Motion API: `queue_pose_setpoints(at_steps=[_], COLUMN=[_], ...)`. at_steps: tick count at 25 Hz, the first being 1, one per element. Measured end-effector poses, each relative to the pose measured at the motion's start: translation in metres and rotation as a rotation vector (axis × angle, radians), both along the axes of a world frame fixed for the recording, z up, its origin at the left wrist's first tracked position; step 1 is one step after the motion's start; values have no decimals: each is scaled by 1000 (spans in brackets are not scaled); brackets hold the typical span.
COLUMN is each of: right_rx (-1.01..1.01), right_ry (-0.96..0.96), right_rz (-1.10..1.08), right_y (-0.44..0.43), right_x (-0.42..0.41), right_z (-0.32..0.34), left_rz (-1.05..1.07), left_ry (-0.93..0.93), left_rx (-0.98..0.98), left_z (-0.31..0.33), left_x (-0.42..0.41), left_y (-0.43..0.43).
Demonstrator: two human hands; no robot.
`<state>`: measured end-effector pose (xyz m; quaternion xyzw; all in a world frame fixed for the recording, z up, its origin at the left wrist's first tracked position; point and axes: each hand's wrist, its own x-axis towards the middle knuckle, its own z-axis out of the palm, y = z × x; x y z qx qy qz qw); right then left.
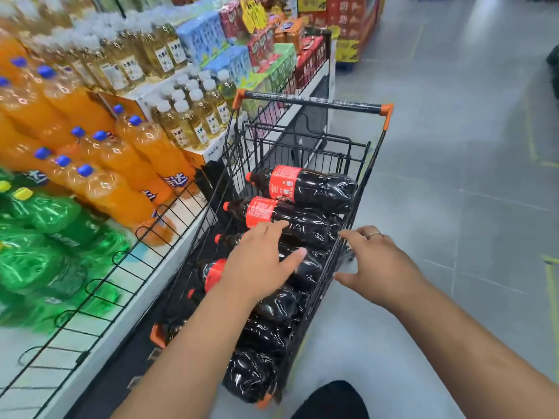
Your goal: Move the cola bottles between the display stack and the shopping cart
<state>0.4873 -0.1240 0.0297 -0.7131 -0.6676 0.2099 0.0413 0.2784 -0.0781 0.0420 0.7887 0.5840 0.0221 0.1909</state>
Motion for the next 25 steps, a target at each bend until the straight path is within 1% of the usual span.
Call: queue_pose_setpoints(at_steps=[4,9,14,21,25], right_rx=[0,-62,-119,-175,-227], right_ry=[-14,-94,-130,-199,-222], right_rz=[32,90,129,208,282], right_y=[43,107,177,236,259], right_x=[11,29,39,37,42], right_z=[-1,-9,-17,-42,-59], left_rz=[-14,-48,-12,128,271], left_ry=[41,86,89,63,-27], left_rx=[22,20,-62,-121,-170], left_z=[-7,-28,-53,-76,-91], left_x=[12,33,43,40,39], left_y=[33,97,162,213,227])
